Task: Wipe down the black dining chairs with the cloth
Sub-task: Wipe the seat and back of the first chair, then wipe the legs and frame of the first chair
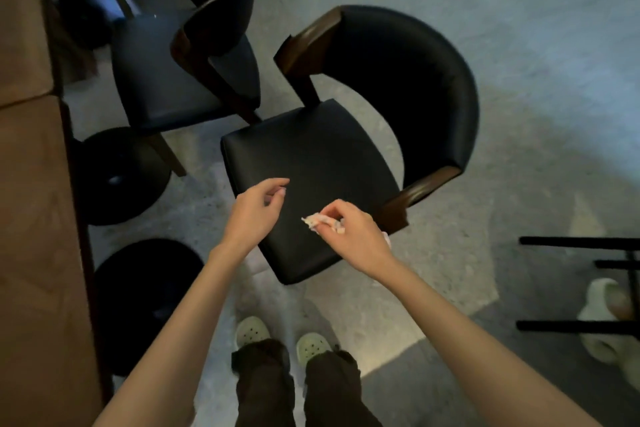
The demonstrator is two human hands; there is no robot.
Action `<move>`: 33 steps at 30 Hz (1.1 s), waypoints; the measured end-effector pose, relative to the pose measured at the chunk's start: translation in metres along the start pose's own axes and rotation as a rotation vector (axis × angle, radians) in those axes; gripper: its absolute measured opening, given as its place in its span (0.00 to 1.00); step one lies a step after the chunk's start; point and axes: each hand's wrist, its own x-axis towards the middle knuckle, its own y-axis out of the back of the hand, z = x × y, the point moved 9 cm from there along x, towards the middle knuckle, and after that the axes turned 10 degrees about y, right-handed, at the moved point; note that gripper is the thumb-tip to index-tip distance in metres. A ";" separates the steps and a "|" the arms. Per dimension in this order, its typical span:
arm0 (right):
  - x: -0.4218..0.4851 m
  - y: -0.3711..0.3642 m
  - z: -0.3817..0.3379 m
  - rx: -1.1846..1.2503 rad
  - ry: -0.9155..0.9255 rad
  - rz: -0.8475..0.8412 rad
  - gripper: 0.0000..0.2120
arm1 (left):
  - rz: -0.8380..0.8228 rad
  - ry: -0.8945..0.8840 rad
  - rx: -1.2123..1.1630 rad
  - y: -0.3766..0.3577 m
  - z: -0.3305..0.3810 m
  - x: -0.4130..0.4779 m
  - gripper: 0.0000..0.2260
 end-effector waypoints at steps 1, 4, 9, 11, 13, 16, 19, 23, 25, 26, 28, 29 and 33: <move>-0.011 0.017 0.000 0.040 -0.036 0.060 0.06 | -0.022 0.000 -0.044 -0.001 0.012 -0.009 0.12; -0.046 0.054 0.013 0.244 -0.162 0.212 0.08 | -0.108 -0.001 -0.127 -0.016 0.039 -0.032 0.11; -0.100 0.086 0.049 0.364 -0.347 0.398 0.08 | -0.267 -0.003 -0.100 -0.056 0.063 -0.050 0.11; -0.111 0.099 0.055 0.360 -0.378 0.471 0.07 | -0.342 -0.014 -0.087 -0.070 0.068 -0.051 0.12; -0.113 0.116 0.054 0.338 -0.376 0.530 0.07 | -0.387 -0.025 -0.083 -0.079 0.074 -0.051 0.13; -0.102 0.150 0.046 0.213 -0.300 0.620 0.07 | -0.446 -0.052 -0.084 -0.090 0.087 -0.048 0.16; -0.079 0.181 0.041 0.050 -0.201 0.691 0.08 | -0.494 -0.073 -0.084 -0.105 0.099 -0.039 0.18; -0.043 0.199 0.049 -0.160 -0.094 0.700 0.09 | -0.503 -0.084 -0.080 -0.128 0.107 -0.024 0.19; -0.024 0.203 0.055 -0.244 -0.040 0.698 0.10 | -0.502 -0.090 -0.108 -0.139 0.110 -0.013 0.19; -0.014 0.203 0.059 -0.278 -0.013 0.689 0.11 | -0.494 -0.096 -0.122 -0.145 0.111 -0.006 0.19; 0.007 0.197 0.077 -0.347 0.030 0.622 0.13 | -0.462 -0.117 -0.153 -0.154 0.114 0.009 0.18; 0.016 0.190 0.089 -0.385 0.048 0.557 0.15 | -0.442 -0.134 -0.166 -0.158 0.116 0.016 0.18; 0.024 0.170 0.121 -0.457 0.223 0.418 0.23 | -0.385 -0.260 -0.193 -0.179 0.131 0.038 0.21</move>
